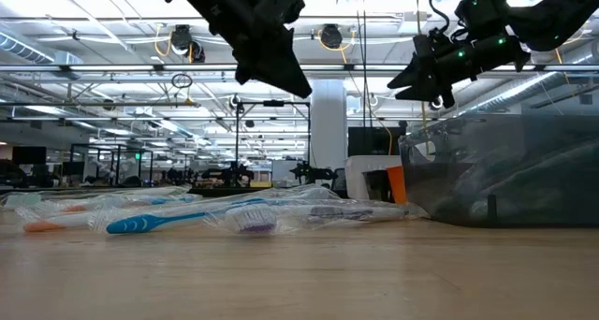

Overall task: Pick & Place Toothbrushes
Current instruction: Put the green toothbrush into the gray bin

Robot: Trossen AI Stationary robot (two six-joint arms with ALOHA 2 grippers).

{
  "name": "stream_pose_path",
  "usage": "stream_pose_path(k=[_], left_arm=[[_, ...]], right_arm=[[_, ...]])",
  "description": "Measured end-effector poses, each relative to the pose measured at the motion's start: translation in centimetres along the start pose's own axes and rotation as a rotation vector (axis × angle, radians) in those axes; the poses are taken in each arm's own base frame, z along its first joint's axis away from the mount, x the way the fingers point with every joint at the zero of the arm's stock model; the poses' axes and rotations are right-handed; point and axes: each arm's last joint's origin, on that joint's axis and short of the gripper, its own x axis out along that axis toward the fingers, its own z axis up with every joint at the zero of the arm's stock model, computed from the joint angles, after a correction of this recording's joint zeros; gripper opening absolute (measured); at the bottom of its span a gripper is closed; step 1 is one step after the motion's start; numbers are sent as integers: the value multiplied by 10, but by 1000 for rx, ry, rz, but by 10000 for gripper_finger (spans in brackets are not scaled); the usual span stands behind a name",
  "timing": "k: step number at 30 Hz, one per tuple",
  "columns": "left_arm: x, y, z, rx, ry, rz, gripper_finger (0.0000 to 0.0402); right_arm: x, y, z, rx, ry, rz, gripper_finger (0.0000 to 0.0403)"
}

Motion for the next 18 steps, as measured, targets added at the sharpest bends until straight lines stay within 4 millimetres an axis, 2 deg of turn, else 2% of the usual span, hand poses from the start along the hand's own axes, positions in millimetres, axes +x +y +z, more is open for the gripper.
stream_pose_path(k=[4, 12, 15, 18], left_arm=[[0, 5, -10, -107, 111, 29, 31], [-16, 29, -51, -234, 525, 339, 31], [-24, 32, -61, -239, 626, 418, 31], [-27, 31, -74, -212, 712, 424, 39]], right_arm=[[2, 9, -2, -10, 9, 41, 191], [3, 22, -6, -25, 26, 99, 190], [3, 24, -6, -28, 29, 111, 188], [3, 25, -7, -32, 30, 117, 188]])
